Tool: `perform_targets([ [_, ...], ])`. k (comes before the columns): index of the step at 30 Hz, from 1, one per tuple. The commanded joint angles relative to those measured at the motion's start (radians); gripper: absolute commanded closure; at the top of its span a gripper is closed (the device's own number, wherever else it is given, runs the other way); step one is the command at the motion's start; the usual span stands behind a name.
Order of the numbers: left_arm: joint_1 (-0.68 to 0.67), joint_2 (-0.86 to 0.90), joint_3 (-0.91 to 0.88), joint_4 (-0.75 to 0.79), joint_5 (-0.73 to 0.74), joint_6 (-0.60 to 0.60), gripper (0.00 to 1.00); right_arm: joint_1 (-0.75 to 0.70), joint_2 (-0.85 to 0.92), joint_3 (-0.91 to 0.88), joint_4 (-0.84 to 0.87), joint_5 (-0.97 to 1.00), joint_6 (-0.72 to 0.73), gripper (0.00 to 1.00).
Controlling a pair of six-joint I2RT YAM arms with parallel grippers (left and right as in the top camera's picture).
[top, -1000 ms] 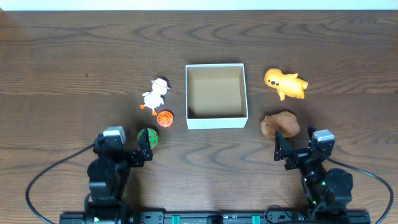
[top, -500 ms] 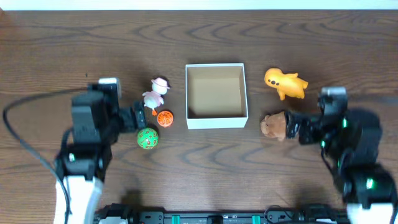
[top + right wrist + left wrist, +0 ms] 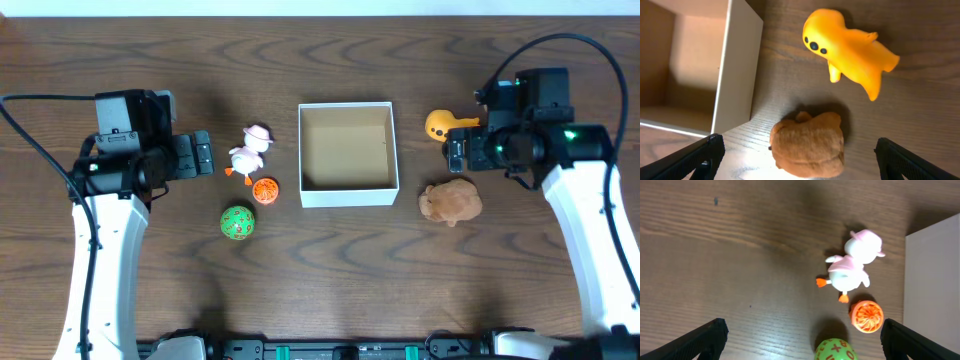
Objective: Pack container
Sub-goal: 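Reach the right gripper down to the brown plush bear and grasp it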
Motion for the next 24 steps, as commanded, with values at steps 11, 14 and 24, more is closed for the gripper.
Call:
perform_targets([
  [11, 0.010, 0.007, 0.017, -0.029, 0.007, 0.014, 0.02, -0.026, 0.167, 0.020, 0.050, 0.167, 0.151, 0.02],
  [14, 0.010, 0.007, 0.017, -0.029, 0.007, 0.014, 0.02, -0.026, 0.179, 0.020, 0.028, 0.172, 0.160, 0.04],
  [24, 0.010, 0.007, 0.017, -0.029, 0.007, 0.014, 0.02, -0.007, 0.176, 0.020, -0.192, 0.076, 0.110, 0.11],
])
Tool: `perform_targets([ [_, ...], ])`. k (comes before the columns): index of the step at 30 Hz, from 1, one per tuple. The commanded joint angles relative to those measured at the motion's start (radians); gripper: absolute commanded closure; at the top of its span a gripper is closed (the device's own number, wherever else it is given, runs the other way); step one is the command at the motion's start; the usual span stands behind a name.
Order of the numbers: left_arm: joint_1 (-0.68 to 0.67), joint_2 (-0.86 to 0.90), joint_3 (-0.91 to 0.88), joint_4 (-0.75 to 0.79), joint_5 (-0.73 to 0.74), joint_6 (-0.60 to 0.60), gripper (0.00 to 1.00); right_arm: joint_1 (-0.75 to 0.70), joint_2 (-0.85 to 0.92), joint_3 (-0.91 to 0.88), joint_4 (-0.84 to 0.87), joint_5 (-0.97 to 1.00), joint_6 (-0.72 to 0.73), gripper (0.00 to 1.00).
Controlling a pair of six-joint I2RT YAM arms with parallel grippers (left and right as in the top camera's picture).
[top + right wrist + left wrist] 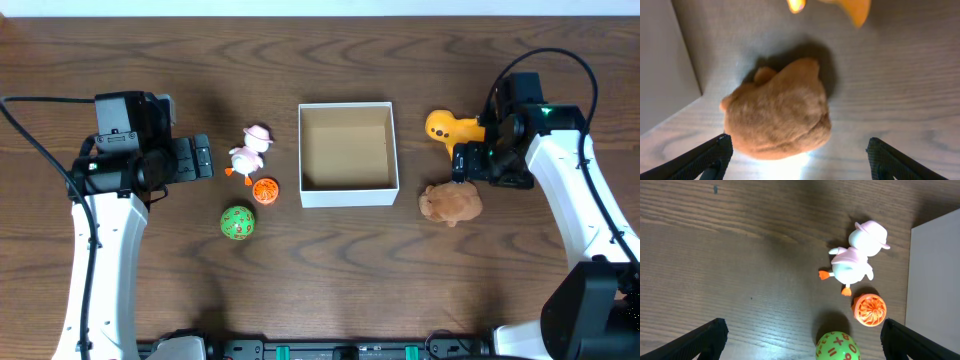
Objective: Pack container
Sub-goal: 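Reach the right gripper down to the brown plush bear and grasp it, then carry the brown bear with the right gripper into the white box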
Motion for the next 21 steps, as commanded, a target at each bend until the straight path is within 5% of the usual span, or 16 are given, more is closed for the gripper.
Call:
perform_targets([
  [1, 0.004, 0.004, 0.017, 0.000, 0.007, 0.014, 0.02, 0.021, 0.000, 0.015, -0.033, -0.056, -0.032, 0.11],
  [6, 0.004, 0.004, 0.017, 0.000, 0.007, 0.014, 0.02, 0.066, -0.001, 0.015, -0.059, -0.055, -0.043, 0.01],
  [21, 0.004, 0.004, 0.017, 0.000, 0.007, 0.014, 0.02, 0.092, 0.000, -0.053, -0.076, -0.030, -0.032, 0.01],
])
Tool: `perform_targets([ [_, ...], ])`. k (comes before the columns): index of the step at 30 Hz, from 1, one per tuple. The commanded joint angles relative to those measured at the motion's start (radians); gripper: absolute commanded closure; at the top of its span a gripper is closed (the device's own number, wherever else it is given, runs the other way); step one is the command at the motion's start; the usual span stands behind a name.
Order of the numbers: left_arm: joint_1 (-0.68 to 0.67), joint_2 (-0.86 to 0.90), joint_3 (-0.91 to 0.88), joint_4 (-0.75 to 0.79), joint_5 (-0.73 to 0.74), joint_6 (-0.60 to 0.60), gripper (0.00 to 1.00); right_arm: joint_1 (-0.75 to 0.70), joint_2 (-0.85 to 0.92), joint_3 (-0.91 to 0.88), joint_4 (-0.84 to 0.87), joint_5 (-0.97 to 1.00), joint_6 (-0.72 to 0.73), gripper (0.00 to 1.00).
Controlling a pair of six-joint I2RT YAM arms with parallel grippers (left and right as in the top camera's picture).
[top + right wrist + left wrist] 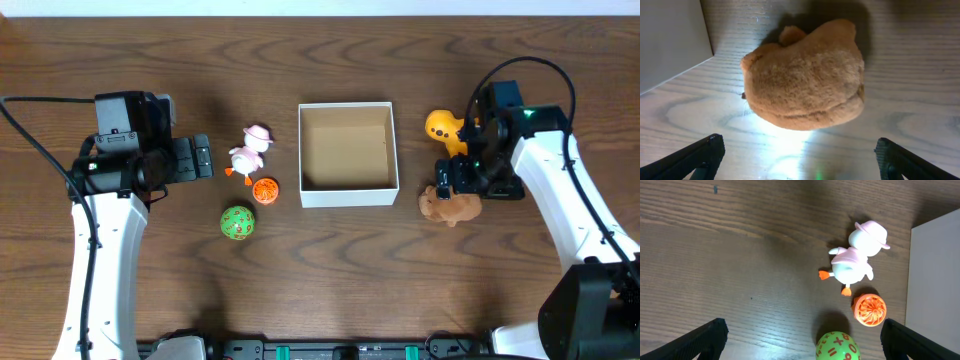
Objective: Pack container
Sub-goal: 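Carry the brown bear with the right gripper into the white box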
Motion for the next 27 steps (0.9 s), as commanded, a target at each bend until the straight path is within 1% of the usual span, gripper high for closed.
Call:
perform_targets([
  [1, 0.004, 0.004, 0.017, 0.000, 0.006, 0.014, 0.02, 0.021, 0.000, -0.048, 0.034, 0.003, 0.004, 0.01],
  [7, 0.004, 0.004, 0.017, 0.000, 0.006, 0.014, 0.02, 0.042, 0.000, -0.129, 0.144, 0.005, 0.052, 0.01],
  [13, 0.004, 0.004, 0.017, 0.000, 0.006, 0.014, 0.02, 0.042, 0.000, -0.235, 0.293, 0.008, 0.063, 0.01],
  [17, 0.004, 0.004, 0.017, 0.000, 0.006, 0.014, 0.02, 0.042, 0.002, -0.306, 0.382, 0.043, 0.103, 0.01],
  [20, 0.004, 0.004, 0.017, 0.000, 0.006, 0.014, 0.02, 0.042, 0.005, -0.349, 0.438, 0.046, 0.107, 0.01],
  [21, 0.004, 0.004, 0.017, 0.000, 0.006, 0.014, 0.02, 0.042, 0.005, -0.363, 0.452, 0.045, 0.107, 0.06],
  [23, 0.004, 0.004, 0.017, 0.000, 0.006, 0.014, 0.02, 0.042, 0.006, -0.382, 0.469, 0.046, 0.107, 0.19],
  [27, 0.004, 0.004, 0.017, 0.000, 0.006, 0.014, 0.02, 0.042, 0.006, -0.396, 0.472, 0.086, 0.108, 0.55],
])
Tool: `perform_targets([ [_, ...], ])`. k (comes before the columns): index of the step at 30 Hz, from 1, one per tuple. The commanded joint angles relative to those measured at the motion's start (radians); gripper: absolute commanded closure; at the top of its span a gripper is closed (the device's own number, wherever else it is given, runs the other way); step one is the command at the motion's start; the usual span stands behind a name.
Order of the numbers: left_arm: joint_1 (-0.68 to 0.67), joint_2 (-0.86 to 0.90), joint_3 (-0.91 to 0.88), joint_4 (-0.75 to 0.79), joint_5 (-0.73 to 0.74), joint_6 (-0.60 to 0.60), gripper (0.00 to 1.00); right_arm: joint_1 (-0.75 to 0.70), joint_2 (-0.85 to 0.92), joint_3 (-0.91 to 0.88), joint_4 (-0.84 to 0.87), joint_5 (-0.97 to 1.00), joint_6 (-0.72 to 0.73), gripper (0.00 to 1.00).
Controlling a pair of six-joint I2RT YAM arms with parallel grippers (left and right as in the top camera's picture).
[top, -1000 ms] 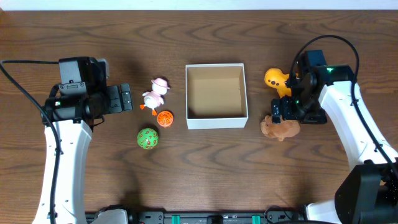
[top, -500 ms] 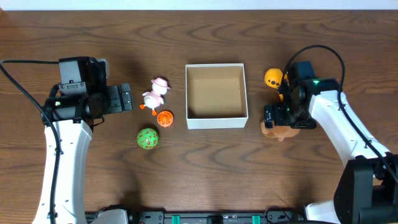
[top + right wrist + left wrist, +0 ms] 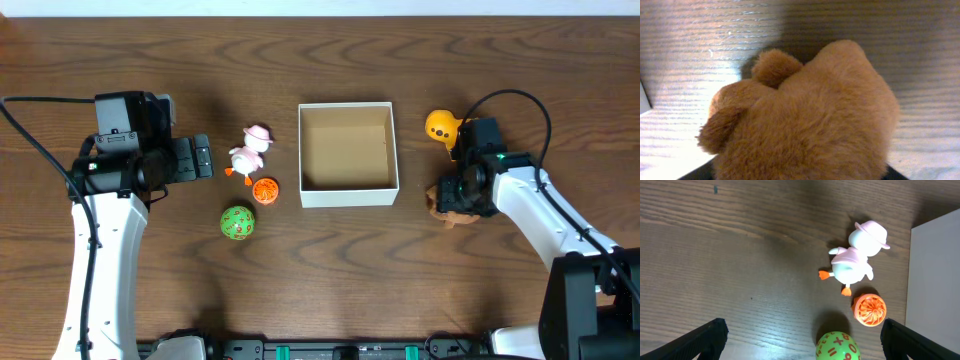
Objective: Pack container
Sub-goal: 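Carry the brown bear with the right gripper into the white box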
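Observation:
A white open box (image 3: pixel 347 190) stands mid-table with nothing in it. To its right lies a brown plush toy (image 3: pixel 805 120), and my right gripper (image 3: pixel 457 193) is down over it, open, a finger on either side low in the right wrist view. A yellow duck-like toy (image 3: pixel 440 125) lies just behind it. Left of the box are a pink-and-white duck (image 3: pixel 856 262), an orange ball (image 3: pixel 869 311) and a green number ball (image 3: pixel 837 347). My left gripper (image 3: pixel 200 157) hovers open to their left, holding nothing.
The dark wooden table (image 3: pixel 320 290) carries only these toys and the box. The box's white wall (image 3: pixel 935 280) shows at the right edge of the left wrist view, close to the orange ball.
My right gripper has dropped lower onto the brown plush, which now fills its wrist view. The left arm and the toys on the left have not moved.
My right gripper was open high above the yellow toy and the plush. It then stood over the plush, lower at each moment, and now straddles it. The left gripper stayed open beside the duck and balls throughout.

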Motion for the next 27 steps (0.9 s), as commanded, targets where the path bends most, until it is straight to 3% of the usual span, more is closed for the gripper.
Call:
perform_targets([
  [1, 0.004, 0.004, 0.017, 0.000, 0.006, 0.014, 0.02, 0.011, 0.031, -0.045, 0.000, 0.014, 0.019, 0.64],
  [5, 0.004, 0.004, 0.017, 0.000, 0.006, 0.014, 0.02, 0.011, 0.030, -0.031, -0.018, 0.044, 0.021, 0.92],
  [7, 0.004, 0.004, 0.017, 0.000, 0.006, 0.014, 0.02, 0.011, 0.025, -0.001, -0.052, 0.048, 0.021, 0.99],
  [13, 0.004, 0.004, 0.017, 0.000, 0.006, 0.014, 0.02, 0.040, -0.019, 0.207, -0.230, 0.050, 0.029, 0.99],
  [19, 0.004, 0.004, 0.017, 0.000, 0.006, 0.014, 0.02, 0.174, -0.061, 0.476, -0.349, 0.050, 0.066, 0.98],
  [23, 0.004, 0.004, 0.017, 0.000, 0.006, 0.014, 0.02, 0.286, -0.061, 0.618, -0.344, 0.050, 0.113, 0.99],
  [27, 0.004, 0.004, 0.017, 0.000, 0.006, 0.014, 0.02, 0.373, -0.057, 0.642, -0.228, 0.076, 0.201, 0.99],
])
